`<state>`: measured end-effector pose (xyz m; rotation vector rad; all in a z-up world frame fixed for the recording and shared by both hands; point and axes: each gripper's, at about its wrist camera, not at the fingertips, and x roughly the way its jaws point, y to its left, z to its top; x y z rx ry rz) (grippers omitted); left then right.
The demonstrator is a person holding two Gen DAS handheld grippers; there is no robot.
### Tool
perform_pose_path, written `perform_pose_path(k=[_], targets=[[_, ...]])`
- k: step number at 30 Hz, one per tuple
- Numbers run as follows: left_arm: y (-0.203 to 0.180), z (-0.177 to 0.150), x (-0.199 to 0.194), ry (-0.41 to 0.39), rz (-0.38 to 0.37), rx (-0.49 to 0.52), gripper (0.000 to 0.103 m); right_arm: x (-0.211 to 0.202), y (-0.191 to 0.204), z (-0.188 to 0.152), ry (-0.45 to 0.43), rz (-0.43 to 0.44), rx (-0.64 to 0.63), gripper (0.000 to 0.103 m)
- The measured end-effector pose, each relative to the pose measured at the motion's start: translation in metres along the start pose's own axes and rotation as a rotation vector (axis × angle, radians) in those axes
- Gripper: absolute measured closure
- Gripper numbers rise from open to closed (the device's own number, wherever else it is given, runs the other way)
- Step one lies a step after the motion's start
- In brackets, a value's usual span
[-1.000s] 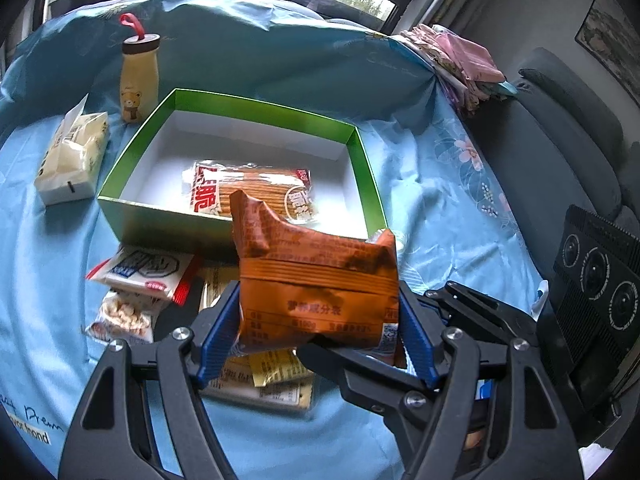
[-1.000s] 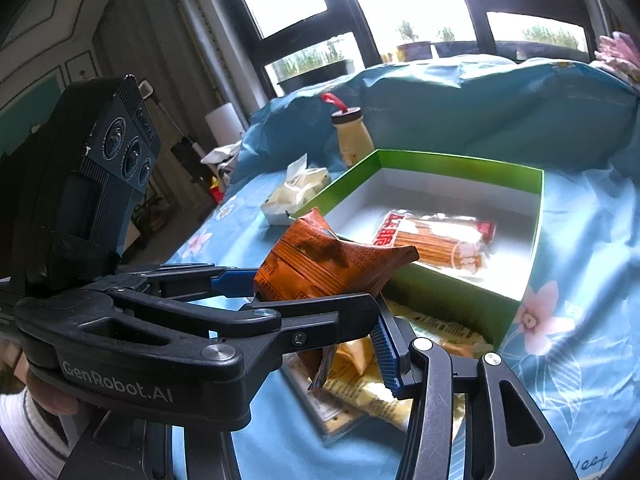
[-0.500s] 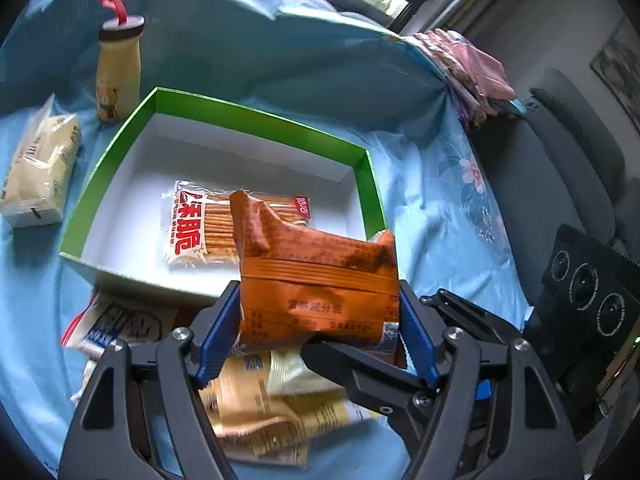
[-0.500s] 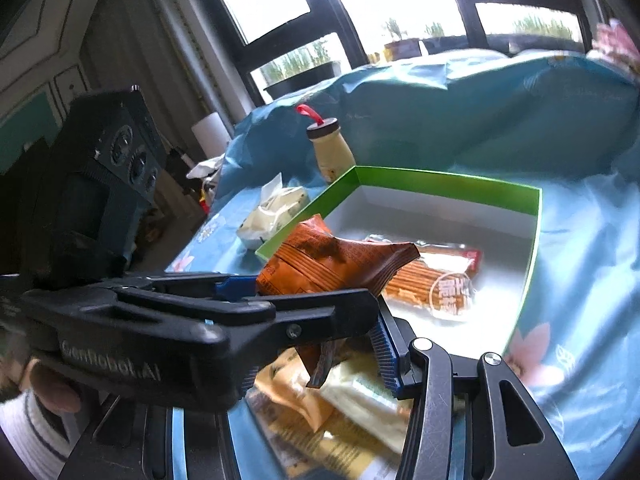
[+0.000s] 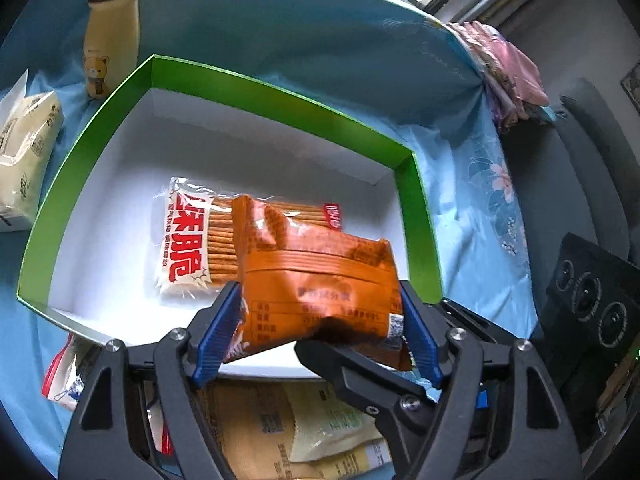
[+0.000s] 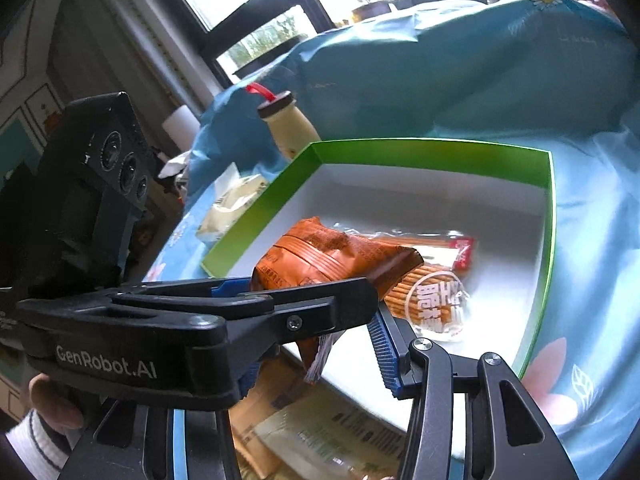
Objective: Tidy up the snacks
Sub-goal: 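Carry the orange packet into the green box and release it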
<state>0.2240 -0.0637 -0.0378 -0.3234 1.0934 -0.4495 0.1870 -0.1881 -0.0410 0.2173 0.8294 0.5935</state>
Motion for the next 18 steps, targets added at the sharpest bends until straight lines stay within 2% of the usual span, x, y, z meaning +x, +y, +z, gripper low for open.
perform_pose_path(k=[1, 3, 7, 10, 11, 18], targets=[[0.002, 0.001, 0.001, 0.008, 0.004, -0.011, 0.023, 0.002, 0.0, 0.001, 0.007, -0.014, -0.002, 0.052], [0.003, 0.002, 0.0, 0.002, 0.023, -0.014, 0.015, 0.004, 0.0, 0.002, 0.012, -0.058, -0.013, 0.042], [0.011, 0.004, -0.011, -0.014, 0.039, -0.035, 0.015, -0.006, 0.002, 0.001, -0.021, -0.17, -0.053, 0.027], [0.018, 0.003, -0.027, -0.047, 0.052, -0.046, 0.007, -0.02, -0.007, 0.001, -0.041, -0.173, -0.031, 0.027], [0.02, 0.002, -0.033, -0.061, 0.056, -0.05, 0.0, -0.026, -0.01, 0.0, -0.047, -0.175, -0.016, 0.026], [0.025, -0.02, -0.073, -0.133, 0.108, -0.031, 0.001, -0.061, -0.02, -0.016, -0.079, -0.185, 0.014, 0.026]])
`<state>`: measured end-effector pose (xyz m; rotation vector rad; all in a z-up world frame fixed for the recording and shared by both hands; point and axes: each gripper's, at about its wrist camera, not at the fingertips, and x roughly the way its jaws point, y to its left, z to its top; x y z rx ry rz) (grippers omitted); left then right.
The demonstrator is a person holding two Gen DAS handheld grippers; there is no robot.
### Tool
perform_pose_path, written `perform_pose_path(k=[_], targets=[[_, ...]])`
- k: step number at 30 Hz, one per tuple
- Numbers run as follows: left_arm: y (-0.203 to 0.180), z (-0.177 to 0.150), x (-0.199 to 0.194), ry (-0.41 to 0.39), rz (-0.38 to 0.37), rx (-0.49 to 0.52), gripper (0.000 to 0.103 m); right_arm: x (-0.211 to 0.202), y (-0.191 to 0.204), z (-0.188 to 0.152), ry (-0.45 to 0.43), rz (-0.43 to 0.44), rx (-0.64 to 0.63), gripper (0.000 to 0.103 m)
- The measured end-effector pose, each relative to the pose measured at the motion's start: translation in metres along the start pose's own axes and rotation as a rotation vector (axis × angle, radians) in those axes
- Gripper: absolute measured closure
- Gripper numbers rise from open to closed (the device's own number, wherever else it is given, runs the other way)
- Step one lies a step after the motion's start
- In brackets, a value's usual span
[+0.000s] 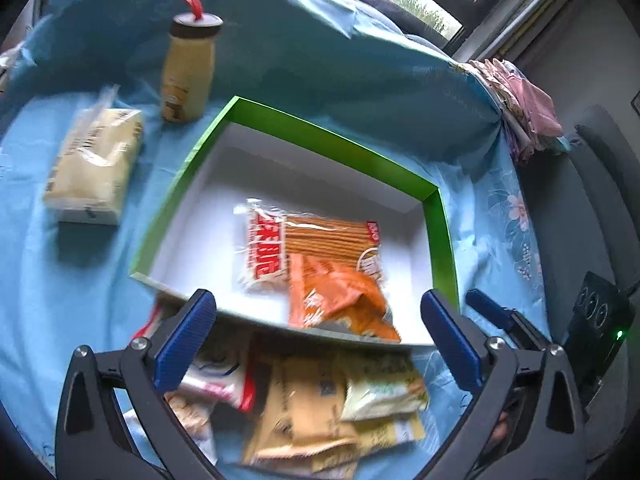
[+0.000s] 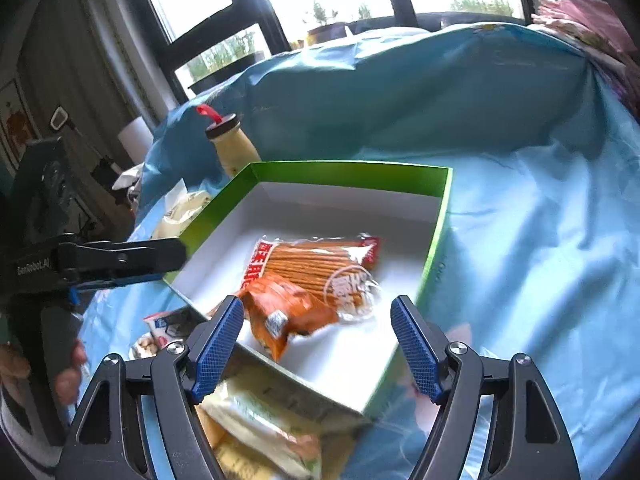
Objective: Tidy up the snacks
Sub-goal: 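Carry the orange packet into the green box and release it, then grasp the pale green-and-white snack packet with the left gripper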
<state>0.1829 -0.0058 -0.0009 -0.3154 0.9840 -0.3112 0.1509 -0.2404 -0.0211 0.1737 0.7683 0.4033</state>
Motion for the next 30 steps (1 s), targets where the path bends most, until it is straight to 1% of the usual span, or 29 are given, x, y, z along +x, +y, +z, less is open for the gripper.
perform_pose_path(k=[3, 6, 11, 15, 17, 19, 23, 26, 30], targets=[[0.004, -0.013, -0.014, -0.018, 0.019, 0.004, 0.001, -0.014, -0.001, -0.008, -0.005, 0.005, 0.007, 0.026], [0.007, -0.026, -0.022, -0.017, 0.031, -0.003, 0.001, -0.022, 0.0, -0.017, 0.004, 0.008, 0.002, 0.026], [0.006, -0.05, -0.025, 0.028, 0.021, 0.0, 0.0, -0.031, 0.002, -0.033, 0.028, 0.017, 0.0, 0.026], [0.0, -0.066, -0.021, 0.062, -0.034, 0.004, 0.0, -0.035, 0.003, -0.047, 0.047, 0.038, 0.008, 0.026], [-0.003, -0.073, -0.016, 0.091, -0.08, 0.0, 0.0, -0.036, 0.004, -0.054, 0.062, 0.045, 0.008, 0.026], [-0.005, -0.078, -0.01, 0.112, -0.117, -0.008, 0.0, -0.035, 0.005, -0.061, 0.076, 0.045, 0.007, 0.026], [-0.015, -0.08, 0.0, 0.142, -0.165, -0.013, 0.0, -0.033, 0.008, -0.075, 0.103, 0.046, -0.013, 0.026], [-0.024, -0.078, 0.007, 0.159, -0.183, -0.002, 0.001, -0.03, 0.01, -0.081, 0.113, 0.047, -0.026, 0.026], [-0.03, -0.077, 0.021, 0.179, -0.187, -0.016, 0.001, -0.022, 0.012, -0.088, 0.133, 0.046, -0.043, 0.027]])
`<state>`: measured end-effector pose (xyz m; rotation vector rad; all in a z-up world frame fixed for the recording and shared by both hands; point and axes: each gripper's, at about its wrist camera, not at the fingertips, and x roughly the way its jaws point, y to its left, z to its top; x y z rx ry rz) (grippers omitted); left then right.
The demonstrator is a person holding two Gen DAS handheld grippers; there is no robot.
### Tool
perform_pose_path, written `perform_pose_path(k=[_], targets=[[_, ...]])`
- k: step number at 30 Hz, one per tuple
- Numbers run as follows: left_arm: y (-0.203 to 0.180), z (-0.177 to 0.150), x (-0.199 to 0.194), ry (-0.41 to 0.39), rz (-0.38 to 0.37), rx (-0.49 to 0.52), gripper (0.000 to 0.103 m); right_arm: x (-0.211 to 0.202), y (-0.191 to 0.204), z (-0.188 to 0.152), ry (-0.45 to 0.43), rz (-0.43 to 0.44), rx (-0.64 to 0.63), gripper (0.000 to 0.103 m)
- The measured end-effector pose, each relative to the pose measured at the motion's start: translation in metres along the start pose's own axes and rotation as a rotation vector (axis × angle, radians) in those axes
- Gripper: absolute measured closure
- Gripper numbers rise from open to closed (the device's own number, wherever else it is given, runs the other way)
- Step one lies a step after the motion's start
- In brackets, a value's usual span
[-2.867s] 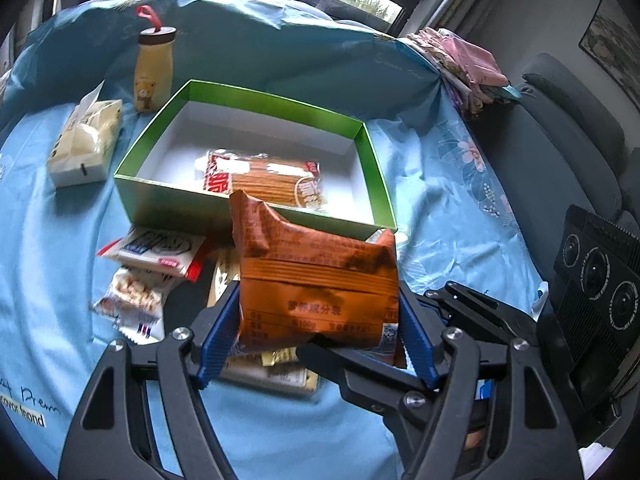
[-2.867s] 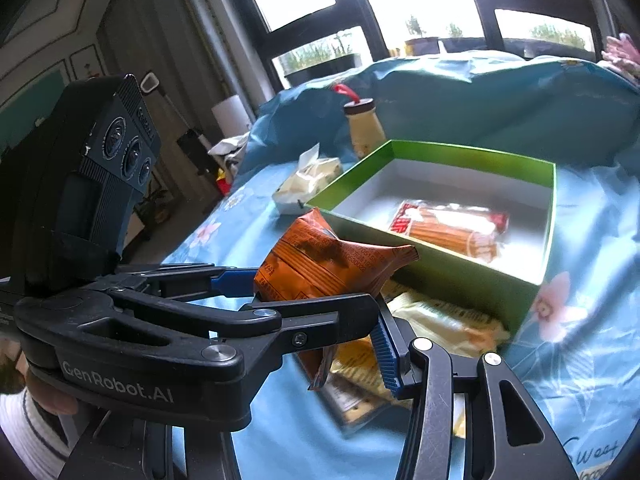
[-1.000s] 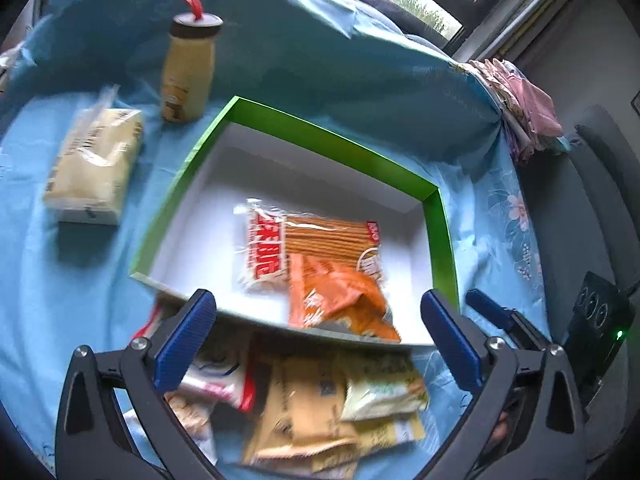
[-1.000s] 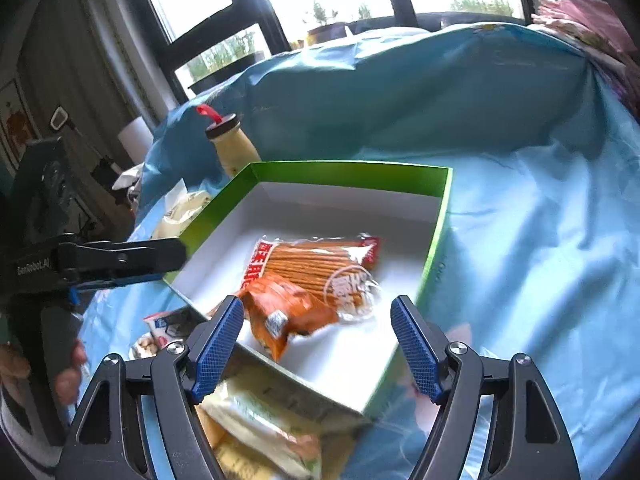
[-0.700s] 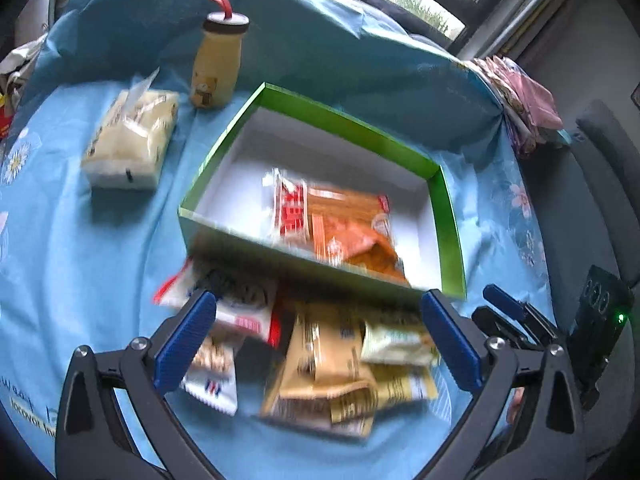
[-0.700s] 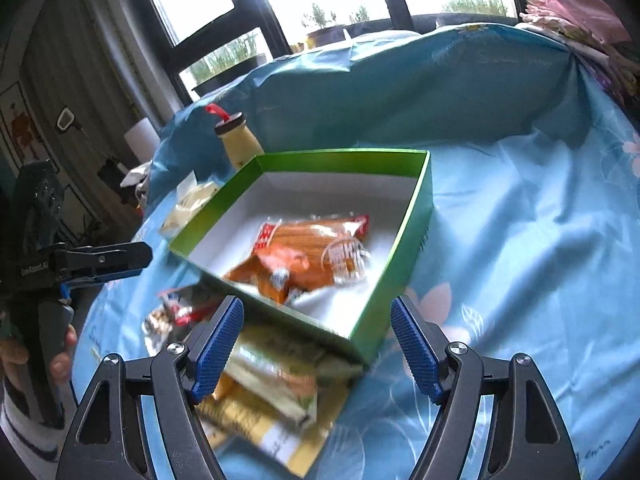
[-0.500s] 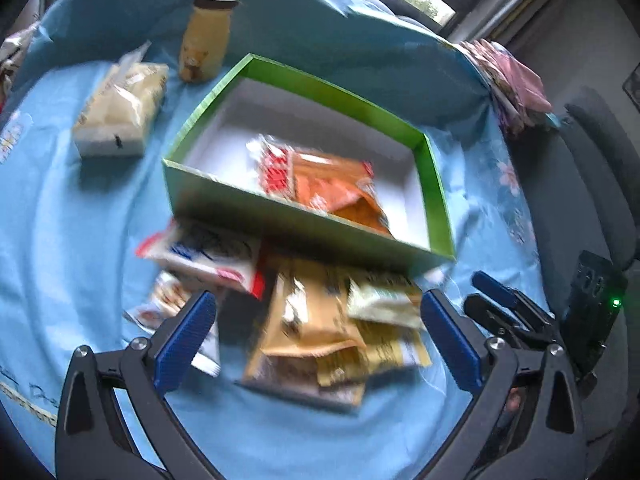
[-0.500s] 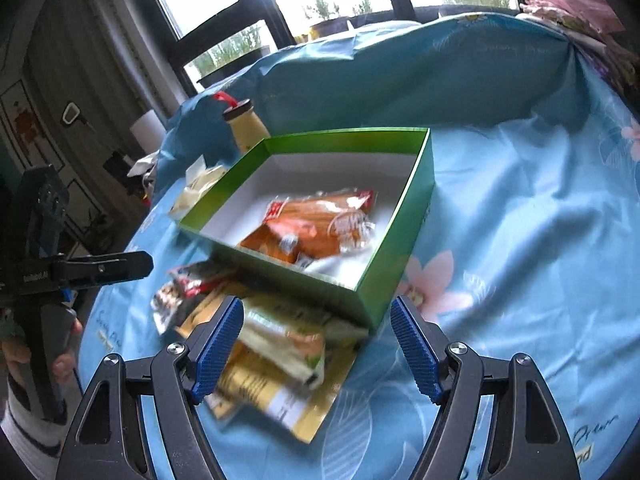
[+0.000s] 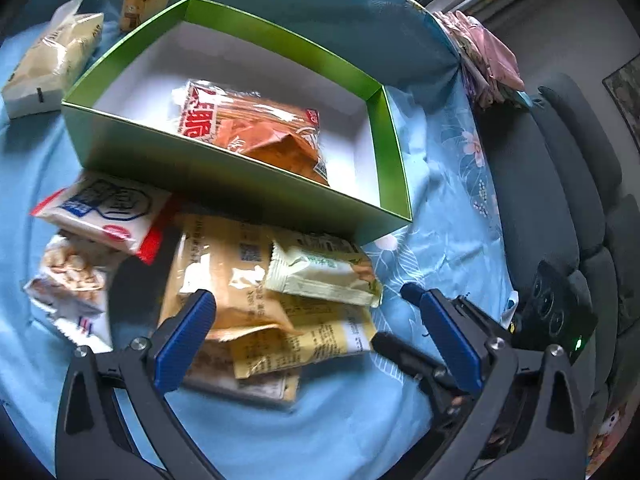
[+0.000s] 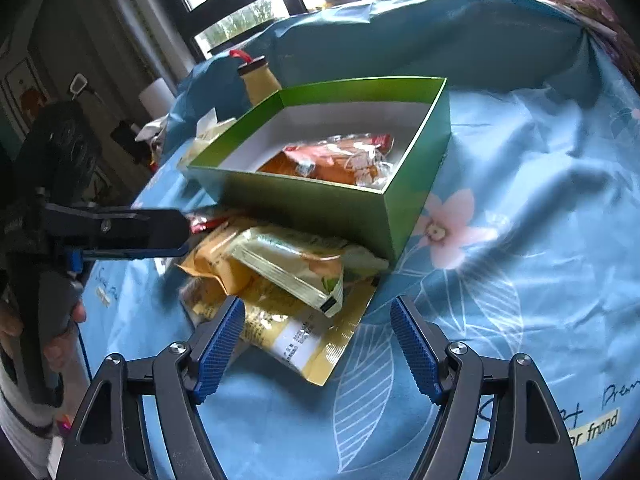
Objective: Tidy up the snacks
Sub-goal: 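Grasp the pale green-and-white snack packet with the left gripper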
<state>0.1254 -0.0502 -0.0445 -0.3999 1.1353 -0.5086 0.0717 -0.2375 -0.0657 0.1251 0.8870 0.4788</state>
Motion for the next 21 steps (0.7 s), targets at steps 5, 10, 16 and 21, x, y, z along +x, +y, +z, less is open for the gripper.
perform_pose_path(k=[5, 10, 16, 21], targets=[[-0.001, 0.008, 0.008, 0.002, 0.01, 0.004, 0.002, 0.007, 0.0, 0.0, -0.005, 0.019, -0.008, 0.028], [-0.005, 0.014, 0.02, 0.034, 0.024, 0.027, 0.012, 0.017, 0.0, 0.004, -0.005, 0.029, -0.016, 0.037], [-0.012, 0.019, 0.03, 0.062, 0.035, 0.047, 0.033, 0.029, 0.003, 0.01, 0.008, 0.035, -0.04, 0.052], [-0.008, 0.02, 0.043, 0.105, 0.084, 0.045, 0.065, 0.035, 0.001, 0.012, 0.014, 0.037, -0.044, 0.062]])
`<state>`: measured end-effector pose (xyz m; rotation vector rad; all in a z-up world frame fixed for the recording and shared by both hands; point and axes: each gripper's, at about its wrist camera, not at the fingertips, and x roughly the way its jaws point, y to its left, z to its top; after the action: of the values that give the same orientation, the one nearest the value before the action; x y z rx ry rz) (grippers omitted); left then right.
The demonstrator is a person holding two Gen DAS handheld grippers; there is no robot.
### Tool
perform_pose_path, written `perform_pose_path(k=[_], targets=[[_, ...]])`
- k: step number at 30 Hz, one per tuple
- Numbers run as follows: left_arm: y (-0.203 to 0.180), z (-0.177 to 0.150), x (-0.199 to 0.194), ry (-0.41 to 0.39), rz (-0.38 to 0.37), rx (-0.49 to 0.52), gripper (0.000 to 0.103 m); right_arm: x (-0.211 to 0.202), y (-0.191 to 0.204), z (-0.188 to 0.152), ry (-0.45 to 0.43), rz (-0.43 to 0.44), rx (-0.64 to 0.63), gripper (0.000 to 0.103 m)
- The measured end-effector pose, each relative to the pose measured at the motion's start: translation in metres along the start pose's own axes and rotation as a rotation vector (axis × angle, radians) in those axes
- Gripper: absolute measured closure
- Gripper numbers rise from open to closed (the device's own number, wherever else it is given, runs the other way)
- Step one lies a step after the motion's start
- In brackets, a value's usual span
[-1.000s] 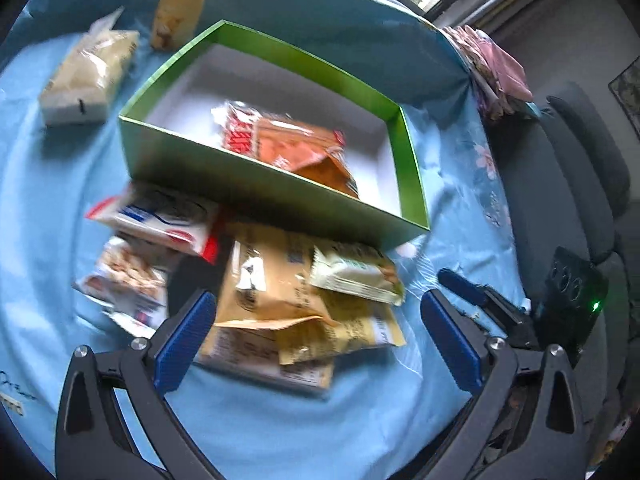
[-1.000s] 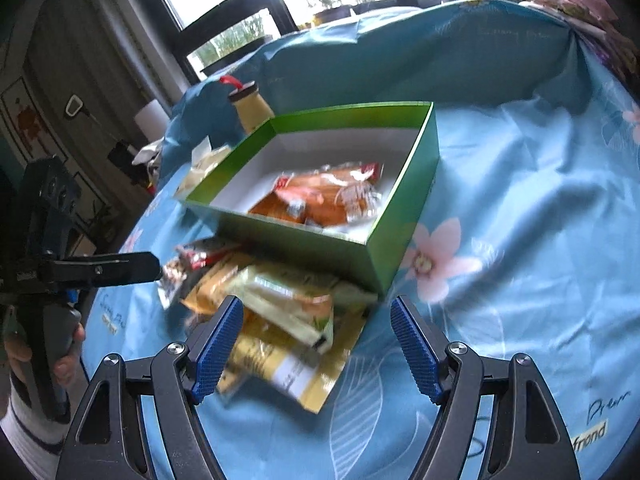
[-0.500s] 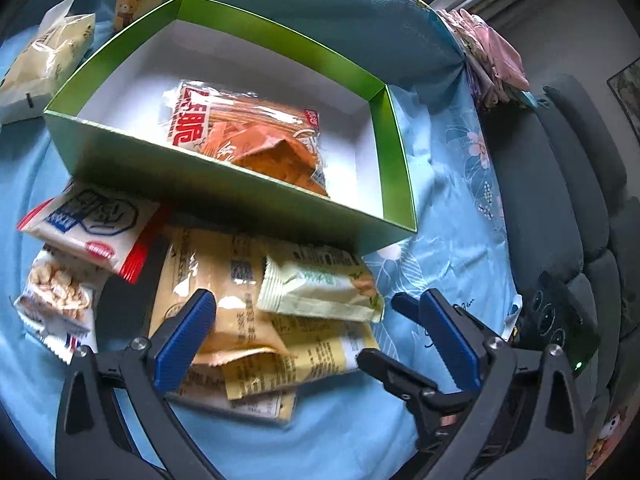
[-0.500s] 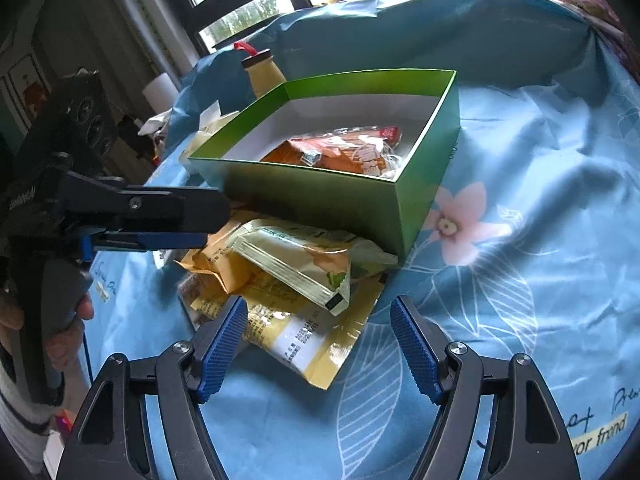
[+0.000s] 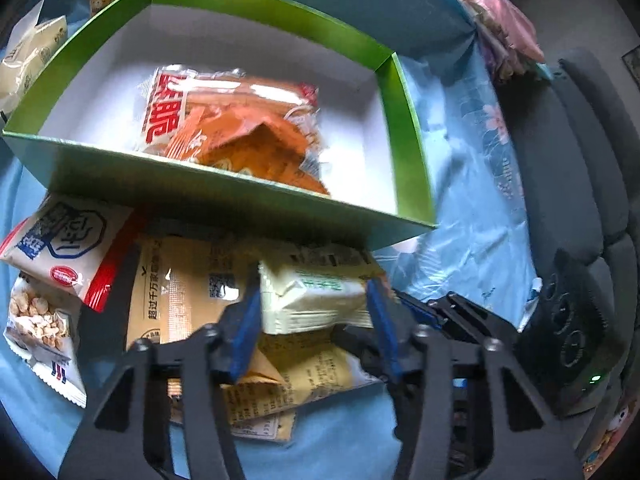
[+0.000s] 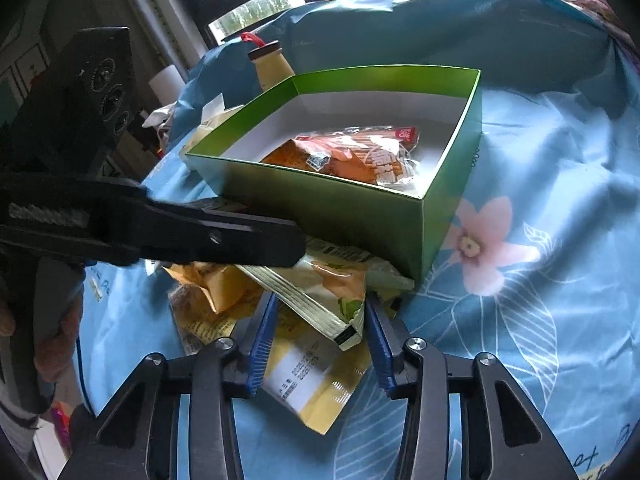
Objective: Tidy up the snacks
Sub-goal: 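Grasp the pale green-and-white snack packet with the left gripper, then lower the pale packet into the green box and open the left gripper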
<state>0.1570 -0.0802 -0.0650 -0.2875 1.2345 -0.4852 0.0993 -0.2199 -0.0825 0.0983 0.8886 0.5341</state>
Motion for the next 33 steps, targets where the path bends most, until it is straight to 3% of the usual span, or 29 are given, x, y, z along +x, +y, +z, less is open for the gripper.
perform_pose_path(k=[2, 7, 11, 33], targets=[[0.002, 0.0, 0.001, -0.007, 0.015, 0.002, 0.07, 0.003, -0.003, 0.0, 0.003, 0.005, 0.009, 0.071], [0.004, 0.001, 0.003, -0.005, 0.008, -0.001, 0.081, 0.005, -0.004, 0.0, -0.003, 0.007, 0.004, 0.079], [-0.003, -0.003, 0.005, -0.006, 0.031, 0.043, 0.082, 0.005, 0.001, 0.0, -0.013, -0.011, -0.031, 0.085], [-0.008, -0.044, -0.044, -0.12, 0.021, 0.075, 0.082, -0.029, 0.036, -0.009, -0.063, 0.04, -0.086, 0.086]])
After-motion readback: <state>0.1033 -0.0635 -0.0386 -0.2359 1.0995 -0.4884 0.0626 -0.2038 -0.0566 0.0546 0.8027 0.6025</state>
